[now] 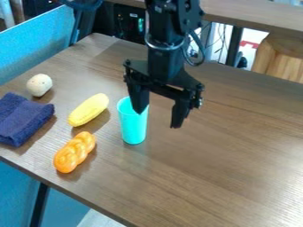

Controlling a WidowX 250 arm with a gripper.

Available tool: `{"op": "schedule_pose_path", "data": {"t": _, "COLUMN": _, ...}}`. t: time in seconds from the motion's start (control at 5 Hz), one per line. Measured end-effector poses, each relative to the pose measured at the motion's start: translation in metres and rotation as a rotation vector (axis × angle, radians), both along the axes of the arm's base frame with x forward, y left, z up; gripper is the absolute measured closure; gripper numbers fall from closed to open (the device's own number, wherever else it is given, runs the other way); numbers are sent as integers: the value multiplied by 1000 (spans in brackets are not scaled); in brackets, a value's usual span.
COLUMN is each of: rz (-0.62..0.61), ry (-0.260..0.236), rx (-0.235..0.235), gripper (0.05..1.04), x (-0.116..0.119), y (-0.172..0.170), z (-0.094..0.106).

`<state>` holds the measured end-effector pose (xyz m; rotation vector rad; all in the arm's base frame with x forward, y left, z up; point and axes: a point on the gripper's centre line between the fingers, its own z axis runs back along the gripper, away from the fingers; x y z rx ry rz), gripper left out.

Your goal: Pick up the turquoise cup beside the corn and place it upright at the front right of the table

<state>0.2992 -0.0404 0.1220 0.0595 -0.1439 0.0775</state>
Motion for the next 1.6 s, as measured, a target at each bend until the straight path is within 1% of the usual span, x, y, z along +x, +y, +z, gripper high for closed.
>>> {"op": "schedule_pose_path", "data": {"t": 0.2, "rz": -40, "ry": 34, "rx": 54, "gripper": 83, "x": 19, "y": 6, "z": -3}}
{"op": "schedule_pose_path", "data": {"t": 0.4, "rz": -80, "ry": 67, "rx": 142, "gripper": 83, "x": 39, "y": 15, "z": -8}}
{"op": "schedule_pose_path", "data": {"t": 0.6, "rz": -117, "ry": 95, "rx": 156, "gripper": 83, "x": 44, "y": 17, "z": -18}}
{"op": "schedule_pose_path", "data": {"t": 0.8, "rz": -95, "ry": 98, "rx": 139, "gripper": 83, "x": 45, "y": 29, "z": -20}}
{"op": "schedule_pose_path", "data": {"t": 1.2, "rz": -42, "ry": 168, "rx": 96, "gripper": 83, "x": 29, "y": 47, "z": -36}}
{"op": "schedule_pose_path", "data": {"t": 1.4, "rz": -34, "ry": 168, "rx": 81, "gripper": 83, "x": 29, "y": 49, "z": -35}}
{"op": "schedule_pose_path", "data": {"t": 1.6, "rz": -43, "ry": 156, "rx": 79, "gripper": 83, "x": 32, "y": 48, "z": -37}}
